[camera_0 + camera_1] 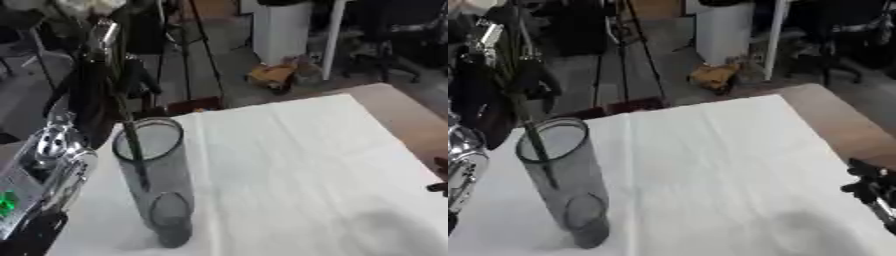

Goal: Arrange flowers into the vase.

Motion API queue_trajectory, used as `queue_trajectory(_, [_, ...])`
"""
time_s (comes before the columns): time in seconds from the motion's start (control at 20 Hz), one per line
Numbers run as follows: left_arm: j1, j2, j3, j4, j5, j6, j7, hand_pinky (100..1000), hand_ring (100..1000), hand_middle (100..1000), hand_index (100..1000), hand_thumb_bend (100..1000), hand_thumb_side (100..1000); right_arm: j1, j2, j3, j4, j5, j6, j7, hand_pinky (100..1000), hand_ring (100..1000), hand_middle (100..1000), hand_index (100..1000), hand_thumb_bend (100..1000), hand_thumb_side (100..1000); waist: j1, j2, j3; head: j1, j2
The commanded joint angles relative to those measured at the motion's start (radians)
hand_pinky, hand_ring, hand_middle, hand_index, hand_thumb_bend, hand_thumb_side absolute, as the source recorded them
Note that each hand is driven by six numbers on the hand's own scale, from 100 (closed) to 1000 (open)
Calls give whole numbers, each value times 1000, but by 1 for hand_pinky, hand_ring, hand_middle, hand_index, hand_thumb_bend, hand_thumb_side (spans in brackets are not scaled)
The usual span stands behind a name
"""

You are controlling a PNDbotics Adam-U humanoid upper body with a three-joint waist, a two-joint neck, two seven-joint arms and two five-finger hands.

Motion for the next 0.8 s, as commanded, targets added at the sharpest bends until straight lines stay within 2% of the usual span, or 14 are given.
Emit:
queue_trajectory(0.05, [-14,13,9,-18,-3,-5,-1,237,398,156,127,435,962,-13,-20,-3,-21,-8,-3,4,663,969,387,710,469,541,-7,-22,2,-3,5])
queue_trajectory(0.1, [-14,12,8,-18,-3,-6,-2,266,438,242,184,456,953,-13,-20,-3,-21,-8,-3,4,663,969,387,710,469,541,-7,-22,2,-3,5])
queue_trajectory(0.3, [-7,7,5,-22,24,-28,-6,266,438,242,184,456,953,-12,-21,-3,-21,-7,-3,5,663,969,387,710,469,541,-6,-22,1,-4,5])
queue_trajectory(0.45, [0,6,4,-22,28,-38,-13,285,458,284,200,452,956,-11,-21,-4,-20,-6,-3,5,663,970,387,710,469,540,-5,-21,1,-6,5])
queue_trajectory(0.8, [13,1,4,-21,23,-60,-33,300,468,302,214,491,934,-10,-21,-5,-20,-5,-3,4,663,970,387,710,469,540,-5,-21,1,-7,5])
